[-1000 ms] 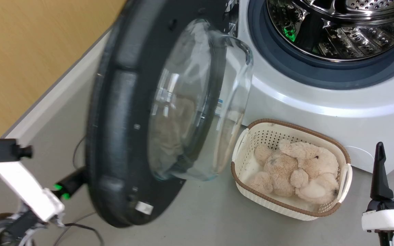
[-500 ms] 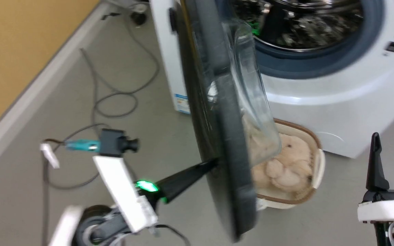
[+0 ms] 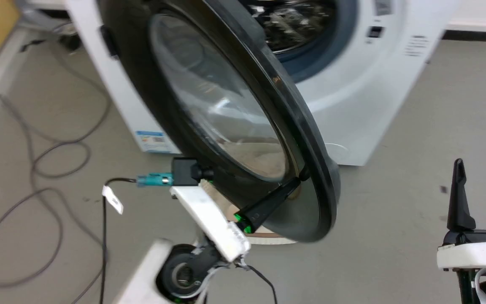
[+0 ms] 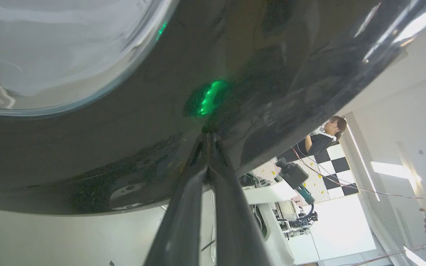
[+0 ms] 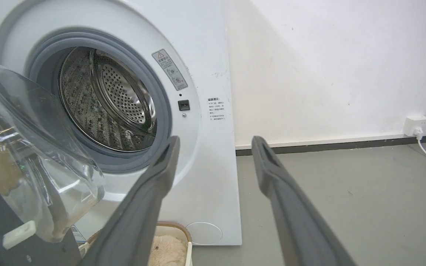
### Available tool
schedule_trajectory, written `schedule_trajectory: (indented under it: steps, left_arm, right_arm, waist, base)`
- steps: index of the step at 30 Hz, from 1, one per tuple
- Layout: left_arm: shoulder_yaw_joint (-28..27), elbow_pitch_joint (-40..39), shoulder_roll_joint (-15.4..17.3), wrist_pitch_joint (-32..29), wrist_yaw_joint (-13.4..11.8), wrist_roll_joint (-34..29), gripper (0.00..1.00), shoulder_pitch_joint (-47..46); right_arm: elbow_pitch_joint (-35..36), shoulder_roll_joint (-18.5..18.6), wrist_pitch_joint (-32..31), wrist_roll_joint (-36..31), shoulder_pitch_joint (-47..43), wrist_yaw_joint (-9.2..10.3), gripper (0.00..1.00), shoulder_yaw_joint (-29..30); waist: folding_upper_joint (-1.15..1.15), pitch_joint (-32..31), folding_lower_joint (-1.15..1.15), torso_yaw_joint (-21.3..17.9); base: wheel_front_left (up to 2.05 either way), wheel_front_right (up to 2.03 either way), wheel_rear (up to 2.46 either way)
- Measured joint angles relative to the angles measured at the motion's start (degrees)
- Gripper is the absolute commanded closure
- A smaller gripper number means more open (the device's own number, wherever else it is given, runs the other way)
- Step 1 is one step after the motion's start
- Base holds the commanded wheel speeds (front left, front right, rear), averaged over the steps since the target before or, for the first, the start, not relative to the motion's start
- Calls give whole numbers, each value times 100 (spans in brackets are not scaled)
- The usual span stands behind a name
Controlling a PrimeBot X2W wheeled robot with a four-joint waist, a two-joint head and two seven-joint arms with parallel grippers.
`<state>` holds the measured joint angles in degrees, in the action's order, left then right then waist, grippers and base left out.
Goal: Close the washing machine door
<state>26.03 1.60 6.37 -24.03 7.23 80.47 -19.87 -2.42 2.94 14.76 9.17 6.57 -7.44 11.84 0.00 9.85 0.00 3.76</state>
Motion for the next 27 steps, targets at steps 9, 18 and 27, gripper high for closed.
schedule_trajectory:
  steps: [9, 18, 27]
  left_arm:
    - [716, 800, 26, 1145, 0, -246, 100, -308]
    - [845, 1441, 597, 3668, -1, -1534, 100, -702]
    - [-1237, 675, 937, 3879, -1358, -4832, 100, -608]
  right_arm:
    - [-62, 0, 0, 41, -12, 0, 0, -166]
    - [-85, -1, 0, -16, -18, 0, 0, -153]
    - [140, -1, 0, -183, 157, 0, 0, 27]
  waist:
    - [0, -74, 0, -345]
    - [0, -286, 0, -268]
    - [0, -422, 0, -96]
  base:
    - [0, 0, 0]
    - [0, 0, 0]
    - [0, 0, 0]
